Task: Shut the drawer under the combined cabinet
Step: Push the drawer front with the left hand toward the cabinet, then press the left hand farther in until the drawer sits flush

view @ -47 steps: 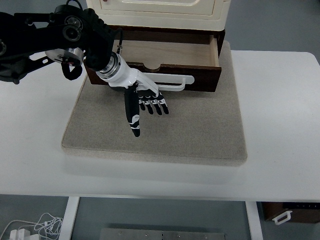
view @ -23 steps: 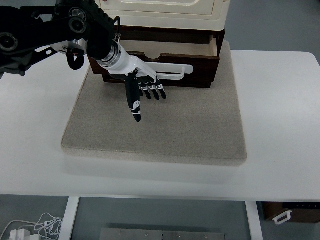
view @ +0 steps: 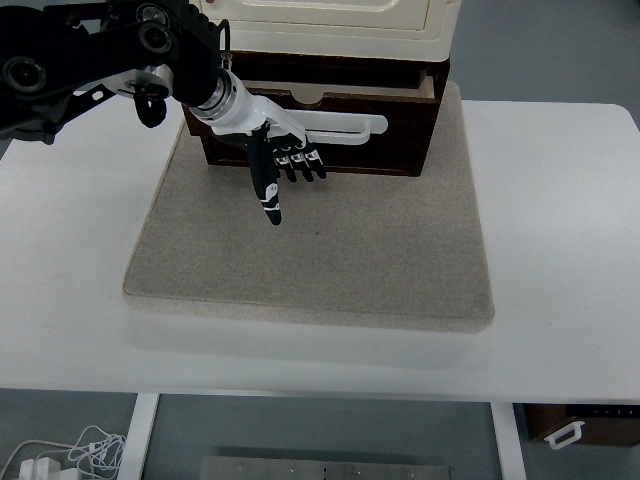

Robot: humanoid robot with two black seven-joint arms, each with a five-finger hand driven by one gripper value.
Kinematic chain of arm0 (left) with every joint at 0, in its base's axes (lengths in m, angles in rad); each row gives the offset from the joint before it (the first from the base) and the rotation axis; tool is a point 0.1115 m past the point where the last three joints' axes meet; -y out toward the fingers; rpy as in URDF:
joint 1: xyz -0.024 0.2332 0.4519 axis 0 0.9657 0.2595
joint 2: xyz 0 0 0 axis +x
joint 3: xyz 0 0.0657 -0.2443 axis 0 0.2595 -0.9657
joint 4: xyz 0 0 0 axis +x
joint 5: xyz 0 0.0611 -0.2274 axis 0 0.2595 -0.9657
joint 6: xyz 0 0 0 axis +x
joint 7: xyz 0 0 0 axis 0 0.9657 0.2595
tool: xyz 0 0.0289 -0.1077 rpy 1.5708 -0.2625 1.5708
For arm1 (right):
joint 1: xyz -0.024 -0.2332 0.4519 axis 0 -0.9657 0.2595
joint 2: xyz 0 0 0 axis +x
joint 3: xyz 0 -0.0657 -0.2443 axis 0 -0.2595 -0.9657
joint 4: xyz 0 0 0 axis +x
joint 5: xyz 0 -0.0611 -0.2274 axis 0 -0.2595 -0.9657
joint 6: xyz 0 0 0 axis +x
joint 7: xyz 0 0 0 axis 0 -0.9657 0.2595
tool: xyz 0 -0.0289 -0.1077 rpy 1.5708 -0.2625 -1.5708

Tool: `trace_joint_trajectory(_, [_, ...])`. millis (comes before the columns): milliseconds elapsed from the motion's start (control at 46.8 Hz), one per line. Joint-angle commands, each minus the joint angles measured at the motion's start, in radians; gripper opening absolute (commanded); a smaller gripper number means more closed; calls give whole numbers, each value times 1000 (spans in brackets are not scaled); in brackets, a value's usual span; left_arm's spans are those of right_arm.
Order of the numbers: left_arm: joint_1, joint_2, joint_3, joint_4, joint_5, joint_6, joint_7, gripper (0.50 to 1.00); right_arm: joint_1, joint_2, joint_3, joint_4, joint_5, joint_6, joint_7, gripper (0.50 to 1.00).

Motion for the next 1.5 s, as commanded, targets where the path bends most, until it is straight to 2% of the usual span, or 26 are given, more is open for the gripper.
trace_joint_trajectory(0, [6,-7,-10,21,2,0,-1,988,0,0,0,1,0,-1,0,952])
trace_joint_trajectory(705, [15,-13,-47,152,-1,0,-15,986,0,0,0,-1,0,-1,0,952])
trace_joint_trajectory(1474, [44,-38,-64,183,34,7,-37,984,0,0,0,1,0,1,0,952])
